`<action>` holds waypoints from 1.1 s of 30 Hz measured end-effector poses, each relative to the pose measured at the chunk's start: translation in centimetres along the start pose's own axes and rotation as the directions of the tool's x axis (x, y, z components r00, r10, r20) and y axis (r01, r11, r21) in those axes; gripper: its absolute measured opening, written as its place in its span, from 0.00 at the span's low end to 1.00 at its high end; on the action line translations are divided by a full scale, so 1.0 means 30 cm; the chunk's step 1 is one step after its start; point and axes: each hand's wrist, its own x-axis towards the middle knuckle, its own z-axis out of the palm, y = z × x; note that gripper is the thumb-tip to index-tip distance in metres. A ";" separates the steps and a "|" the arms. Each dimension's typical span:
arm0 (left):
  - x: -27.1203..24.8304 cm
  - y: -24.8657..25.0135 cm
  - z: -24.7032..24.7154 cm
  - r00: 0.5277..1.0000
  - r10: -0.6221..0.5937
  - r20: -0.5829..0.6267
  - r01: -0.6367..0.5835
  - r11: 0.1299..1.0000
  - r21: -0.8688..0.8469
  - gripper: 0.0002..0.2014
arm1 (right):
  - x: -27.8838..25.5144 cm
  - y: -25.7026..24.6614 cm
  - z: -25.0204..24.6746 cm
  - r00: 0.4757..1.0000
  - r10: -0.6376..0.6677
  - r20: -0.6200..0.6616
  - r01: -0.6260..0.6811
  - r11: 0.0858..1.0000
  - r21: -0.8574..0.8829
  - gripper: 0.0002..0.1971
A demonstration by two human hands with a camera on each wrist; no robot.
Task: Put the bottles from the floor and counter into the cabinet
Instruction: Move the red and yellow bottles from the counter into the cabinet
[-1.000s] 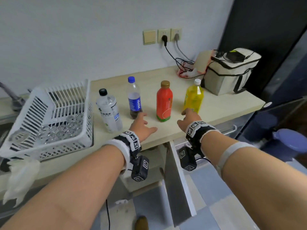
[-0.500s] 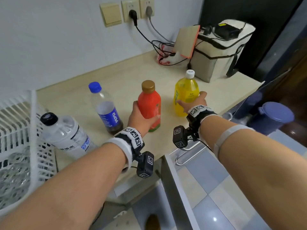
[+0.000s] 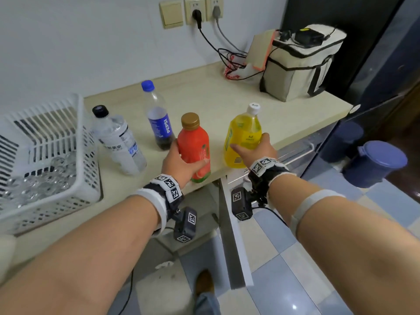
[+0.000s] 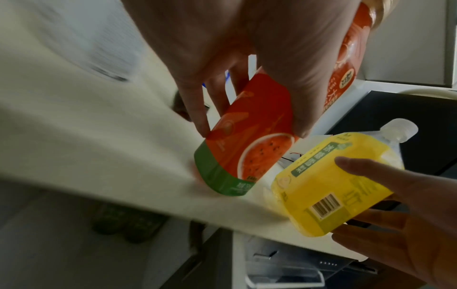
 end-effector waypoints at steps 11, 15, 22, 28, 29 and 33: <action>-0.651 -0.238 -0.149 0.988 -0.135 -0.078 0.145 0.979 0.142 0.44 | -0.605 0.216 0.107 0.934 0.045 0.353 -0.084 0.992 0.095 0.49; -0.744 -0.358 -0.165 0.978 -0.207 -0.035 0.210 0.970 0.120 0.45 | -0.689 0.328 0.191 0.897 0.135 0.420 -0.132 0.991 -0.036 0.49; -0.663 -0.566 -0.127 0.957 -0.287 0.044 0.281 0.954 0.105 0.41 | -0.678 0.461 0.305 0.941 0.146 0.304 -0.082 0.974 -0.211 0.38; -0.481 -0.809 -0.043 0.945 -0.309 0.111 0.299 0.949 0.098 0.38 | -0.548 0.527 0.491 0.977 0.110 0.185 -0.033 0.926 -0.375 0.40; -0.443 -0.863 -0.022 0.946 -0.302 0.114 0.293 0.952 0.088 0.38 | -0.512 0.544 0.532 0.974 0.119 0.194 -0.036 0.923 -0.384 0.40; -0.303 -1.022 0.067 0.953 -0.286 0.103 0.280 0.957 0.071 0.35 | -0.359 0.628 0.710 0.961 0.136 0.241 -0.058 0.950 -0.307 0.37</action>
